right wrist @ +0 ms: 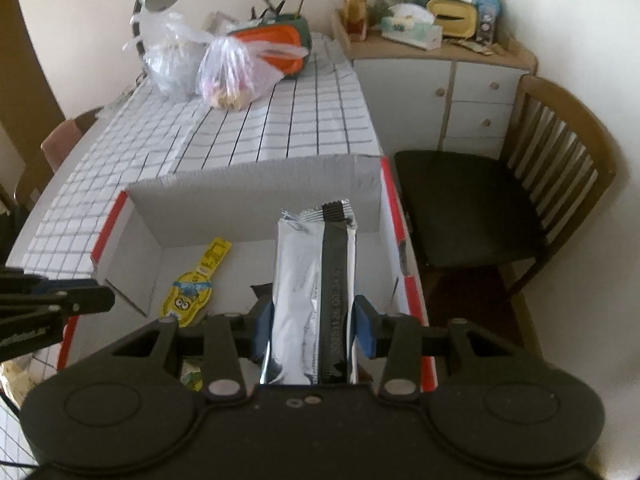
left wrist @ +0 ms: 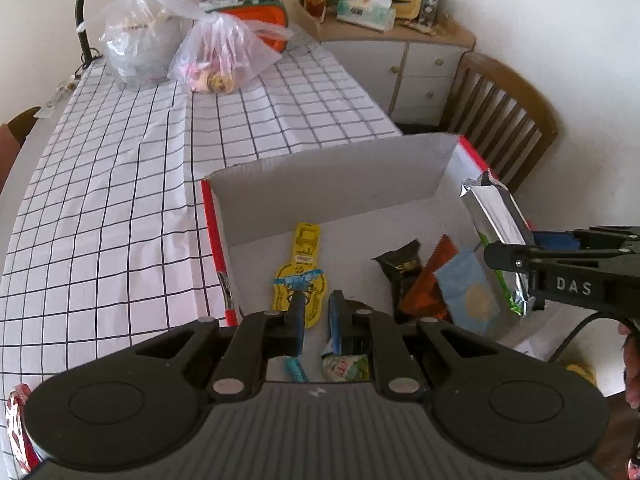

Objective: Organize snacks
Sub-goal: 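Carry the silver foil bar and teal candy over the red box with both tools, then open both tools to drop the foil bar and teal candy into the box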

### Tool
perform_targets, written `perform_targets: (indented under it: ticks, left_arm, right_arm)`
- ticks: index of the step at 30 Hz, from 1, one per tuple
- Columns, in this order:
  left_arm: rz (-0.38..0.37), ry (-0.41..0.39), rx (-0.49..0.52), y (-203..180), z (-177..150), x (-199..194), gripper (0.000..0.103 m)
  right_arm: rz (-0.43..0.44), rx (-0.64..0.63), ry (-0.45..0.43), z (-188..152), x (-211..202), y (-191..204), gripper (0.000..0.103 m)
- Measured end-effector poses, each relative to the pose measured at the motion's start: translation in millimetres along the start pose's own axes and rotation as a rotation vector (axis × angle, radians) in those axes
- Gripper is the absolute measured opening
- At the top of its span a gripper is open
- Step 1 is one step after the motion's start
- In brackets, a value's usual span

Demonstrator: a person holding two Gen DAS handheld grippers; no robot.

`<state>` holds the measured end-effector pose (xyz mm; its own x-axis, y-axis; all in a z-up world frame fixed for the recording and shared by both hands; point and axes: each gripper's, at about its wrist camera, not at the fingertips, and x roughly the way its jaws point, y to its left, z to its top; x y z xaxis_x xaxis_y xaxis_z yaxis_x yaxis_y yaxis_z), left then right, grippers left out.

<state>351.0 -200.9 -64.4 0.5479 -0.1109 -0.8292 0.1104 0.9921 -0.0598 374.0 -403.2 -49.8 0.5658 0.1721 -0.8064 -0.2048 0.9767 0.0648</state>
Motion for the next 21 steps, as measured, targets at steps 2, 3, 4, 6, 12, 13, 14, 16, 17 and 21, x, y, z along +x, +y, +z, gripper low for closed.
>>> perform_targets:
  ticks: [2,3,4,6,12,13,14,16,17,21]
  left_arm:
    - [0.013,0.019,-0.007,0,2,9,0.013]
    - [0.021,0.030,-0.011,0,2,14,0.012]
    - [0.025,0.039,-0.013,0,2,18,0.013]
    - [0.035,0.056,-0.018,0,2,25,0.012]
    - [0.053,0.086,-0.019,-6,-3,36,0.013]
    - [0.055,0.090,-0.019,-7,-3,38,0.013]
    - [0.056,0.094,-0.020,-7,-4,39,0.013]
    - [0.058,0.099,-0.023,-9,-6,42,0.013]
    - [0.062,0.099,-0.024,-9,-6,42,0.013]
    - [0.069,0.100,-0.041,-9,-9,42,0.013]
  right_arm:
    - [0.001,-0.018,0.016,0,8,1,0.041]
    - [0.004,-0.025,0.024,0,13,1,0.041]
    - [0.008,-0.029,0.033,-1,17,0,0.041]
    - [0.014,-0.036,0.046,0,23,1,0.041]
    - [0.035,-0.065,0.079,-5,35,2,0.041]
    - [0.035,-0.067,0.081,-6,36,2,0.042]
    - [0.036,-0.068,0.083,-6,37,1,0.042]
    - [0.041,-0.066,0.086,-6,37,-1,0.043]
    - [0.044,-0.064,0.087,-6,37,-2,0.043]
    - [0.052,-0.072,0.079,-6,34,-2,0.046]
